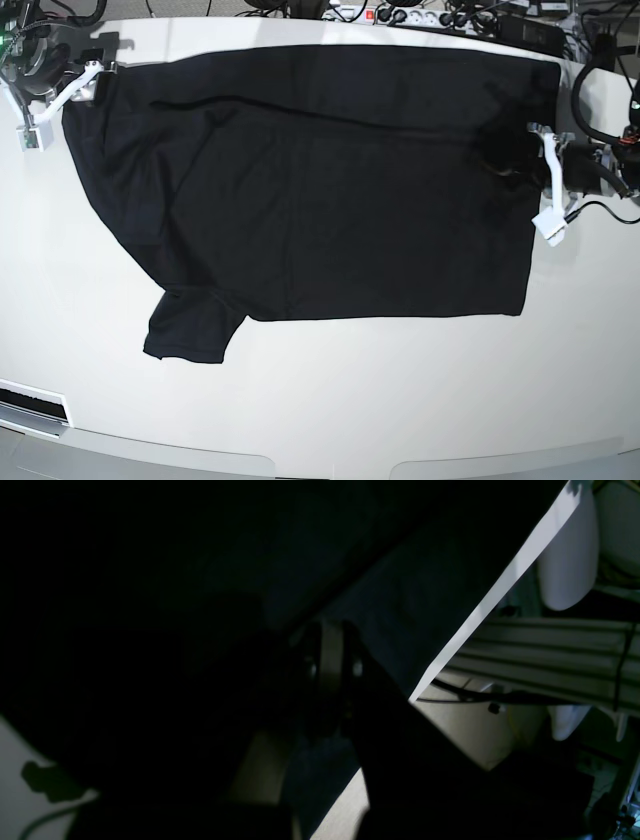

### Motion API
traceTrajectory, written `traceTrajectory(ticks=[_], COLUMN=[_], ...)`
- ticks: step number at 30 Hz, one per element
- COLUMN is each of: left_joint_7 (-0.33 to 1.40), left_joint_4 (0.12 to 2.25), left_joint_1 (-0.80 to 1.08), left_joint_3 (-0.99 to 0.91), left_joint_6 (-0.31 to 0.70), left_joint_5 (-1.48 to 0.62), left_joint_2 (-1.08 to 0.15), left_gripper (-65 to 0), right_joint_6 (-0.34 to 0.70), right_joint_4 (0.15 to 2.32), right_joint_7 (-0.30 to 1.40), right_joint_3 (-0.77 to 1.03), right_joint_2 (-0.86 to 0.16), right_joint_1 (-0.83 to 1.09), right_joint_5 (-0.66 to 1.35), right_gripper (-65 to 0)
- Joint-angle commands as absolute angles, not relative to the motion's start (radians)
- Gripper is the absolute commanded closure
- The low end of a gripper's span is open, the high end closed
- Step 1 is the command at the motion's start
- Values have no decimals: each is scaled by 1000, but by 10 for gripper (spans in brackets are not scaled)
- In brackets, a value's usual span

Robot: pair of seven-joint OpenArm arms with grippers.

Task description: Layout the t-shirt on the table in an organized manner, then fold the t-shirt properly

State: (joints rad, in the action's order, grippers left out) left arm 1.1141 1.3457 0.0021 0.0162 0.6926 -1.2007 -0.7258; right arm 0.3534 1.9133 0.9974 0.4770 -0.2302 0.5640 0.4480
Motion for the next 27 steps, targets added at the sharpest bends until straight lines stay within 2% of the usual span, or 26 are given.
traceTrajectory(ticks=[1,8,12,17,23,25,27], left_joint_7=[1100,1107,1108,1108,1112,1113,1115], left_joint_4=[1355,1355,1355,1355,1355,1355,1355], left_joint_1=[-14,-14,-14,-14,-14,-14,-15], left_joint_3=[4,4,4,4,4,4,4], left_joint_6=[698,698,698,698,698,698,698], left_joint_5=[-1224,-1224,-1223,-1224,-1222,-1223,-1223], left_joint_2=[-748,-752,-752,-759,-774,-779,-782], left_gripper=[0,0,0,0,0,0,0], right_joint_6=[350,308,340,333,400,408,408], right_joint_4=[1929,1928,1927,1842,1804,1804,1805], right_joint_7=[978,952,948,922,943,949,976], right_joint_3=[484,484,484,484,484,484,484], right_joint_2=[-241,-241,-241,-242,-242,-242,-245], right_joint_1=[559,548,548,517,476,476,476], right_joint_5=[448,430,448,444,471,470,471], right_gripper=[-390,-390,-390,-390,-383,-321,-191])
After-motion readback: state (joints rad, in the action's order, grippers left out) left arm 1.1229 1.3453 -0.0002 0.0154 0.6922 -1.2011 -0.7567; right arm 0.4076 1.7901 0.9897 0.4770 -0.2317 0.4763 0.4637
